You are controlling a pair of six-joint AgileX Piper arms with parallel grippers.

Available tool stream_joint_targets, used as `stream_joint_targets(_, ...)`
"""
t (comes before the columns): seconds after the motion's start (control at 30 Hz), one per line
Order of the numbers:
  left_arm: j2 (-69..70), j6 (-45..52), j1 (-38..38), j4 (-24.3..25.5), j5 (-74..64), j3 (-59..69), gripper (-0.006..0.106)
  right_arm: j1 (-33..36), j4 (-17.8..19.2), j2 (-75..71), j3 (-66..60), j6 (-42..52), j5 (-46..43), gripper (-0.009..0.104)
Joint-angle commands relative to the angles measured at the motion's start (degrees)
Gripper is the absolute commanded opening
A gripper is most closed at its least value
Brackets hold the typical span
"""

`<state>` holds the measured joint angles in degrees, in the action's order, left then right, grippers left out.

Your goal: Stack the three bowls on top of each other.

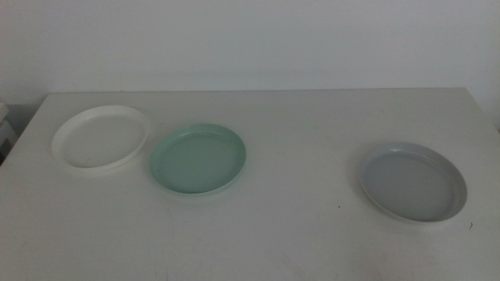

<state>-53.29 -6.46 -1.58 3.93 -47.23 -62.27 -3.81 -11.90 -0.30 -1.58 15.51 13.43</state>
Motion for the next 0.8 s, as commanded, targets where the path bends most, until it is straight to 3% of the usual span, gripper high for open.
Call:
stream_joint_targets(0.0,-2.63,1.0,-0.09,-1.4,0.59,-6.24,0.105,-0.39,0.25,0.81,0.35,0.26,-4.02,0.058)
stream_joint_targets(0.23,-9.56,4.07,-0.09,-5.17,0.24,-12.32,0.105,-0.39,0.25,0.81,0.35,0.26,-4.02,0.058)
stream_joint_targets(0.47,-13.83,4.71,-0.09,-5.29,4.34,-11.71,0.105,-0.39,0.25,0.81,0.35,0.26,-4.02,0.058)
stream_joint_targets(0.77,-23.64,5.04,0.2,-12.6,-1.56,-13.68,0.105,-0.39,0.25,0.81,0.35,0.26,-4.02,0.058)
